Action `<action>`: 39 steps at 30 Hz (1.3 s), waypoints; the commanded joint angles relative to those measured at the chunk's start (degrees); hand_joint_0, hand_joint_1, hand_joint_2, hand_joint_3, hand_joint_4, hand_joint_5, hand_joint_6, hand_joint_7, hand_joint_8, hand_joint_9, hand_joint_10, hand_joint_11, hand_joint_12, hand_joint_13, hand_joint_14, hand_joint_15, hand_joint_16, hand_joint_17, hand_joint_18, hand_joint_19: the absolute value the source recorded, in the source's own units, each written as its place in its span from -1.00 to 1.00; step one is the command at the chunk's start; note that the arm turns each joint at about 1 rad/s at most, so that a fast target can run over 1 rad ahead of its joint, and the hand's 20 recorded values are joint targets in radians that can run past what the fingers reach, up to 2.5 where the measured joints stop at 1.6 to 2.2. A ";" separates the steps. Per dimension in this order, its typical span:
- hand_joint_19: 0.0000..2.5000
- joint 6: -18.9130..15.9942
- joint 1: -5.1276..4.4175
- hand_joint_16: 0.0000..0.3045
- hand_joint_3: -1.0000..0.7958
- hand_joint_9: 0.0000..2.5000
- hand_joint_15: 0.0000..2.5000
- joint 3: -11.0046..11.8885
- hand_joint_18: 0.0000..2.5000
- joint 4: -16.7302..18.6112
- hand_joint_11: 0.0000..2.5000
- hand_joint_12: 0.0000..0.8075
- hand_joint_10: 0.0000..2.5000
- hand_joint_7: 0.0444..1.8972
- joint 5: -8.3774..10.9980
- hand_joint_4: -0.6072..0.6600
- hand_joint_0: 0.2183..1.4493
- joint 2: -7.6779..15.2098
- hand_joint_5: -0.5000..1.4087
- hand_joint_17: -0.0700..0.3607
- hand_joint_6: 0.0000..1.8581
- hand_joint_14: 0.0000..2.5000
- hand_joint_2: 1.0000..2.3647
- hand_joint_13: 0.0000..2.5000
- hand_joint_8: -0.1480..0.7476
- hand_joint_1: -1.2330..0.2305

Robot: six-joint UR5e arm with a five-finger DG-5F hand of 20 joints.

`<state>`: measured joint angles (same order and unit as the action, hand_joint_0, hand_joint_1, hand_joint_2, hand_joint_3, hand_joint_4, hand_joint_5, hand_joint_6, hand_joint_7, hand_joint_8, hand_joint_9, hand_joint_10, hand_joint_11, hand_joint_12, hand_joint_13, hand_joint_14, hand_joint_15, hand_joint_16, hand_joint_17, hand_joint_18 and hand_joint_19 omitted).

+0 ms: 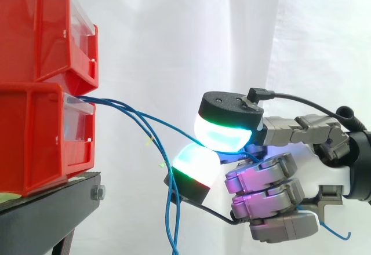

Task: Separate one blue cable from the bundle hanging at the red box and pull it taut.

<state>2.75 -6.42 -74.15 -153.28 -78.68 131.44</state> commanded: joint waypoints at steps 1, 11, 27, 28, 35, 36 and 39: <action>0.13 -0.73 0.09 -0.69 0.11 -0.17 0.16 -0.03 0.20 -0.18 0.18 -0.03 0.46 0.15 0.19 0.04 -0.28 -0.05 -0.66 -0.19 -0.09 1.00 -0.97 -0.21 0.04 -0.37; 0.12 -7.58 1.23 -0.69 0.10 -0.17 0.16 -3.11 0.20 -9.58 0.17 -0.04 0.46 0.15 -0.16 0.04 -0.27 -2.77 -0.66 -0.18 -0.09 1.00 -0.97 -0.21 0.04 -0.37; 0.12 -6.53 0.70 -0.70 0.11 -0.17 0.17 -12.07 0.20 0.26 0.16 -0.04 0.46 0.15 3.80 0.04 -0.27 -7.52 -0.66 -0.20 -0.09 1.00 -0.97 -0.20 0.03 -0.37; 0.12 -6.53 0.70 -0.70 0.10 -0.17 0.17 -12.07 0.20 0.26 0.18 -0.04 0.46 0.15 3.80 0.04 -0.27 -7.52 -0.66 -0.20 -0.09 1.00 -0.97 -0.20 0.04 -0.37; 0.12 -6.44 0.70 -0.70 0.10 -0.17 0.17 -12.07 0.19 0.26 0.18 -0.04 0.46 0.16 3.80 0.04 -0.27 -7.43 -0.66 -0.19 -0.09 1.00 -0.97 -0.20 0.04 -0.37; 0.12 -6.44 0.70 -0.70 0.10 -0.17 0.17 -12.07 0.19 0.26 0.18 -0.04 0.46 0.16 3.80 0.04 -0.27 -7.43 -0.66 -0.19 -0.09 1.00 -0.97 -0.20 0.03 -0.37; 0.12 -6.44 0.70 -0.70 0.11 -0.17 0.17 -12.07 0.19 0.26 0.19 -0.04 0.45 0.16 3.80 0.04 -0.27 -7.43 -0.66 -0.20 -0.09 1.00 -0.97 -0.20 0.02 -0.37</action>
<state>-3.74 -5.73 -86.22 -153.02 -74.88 123.95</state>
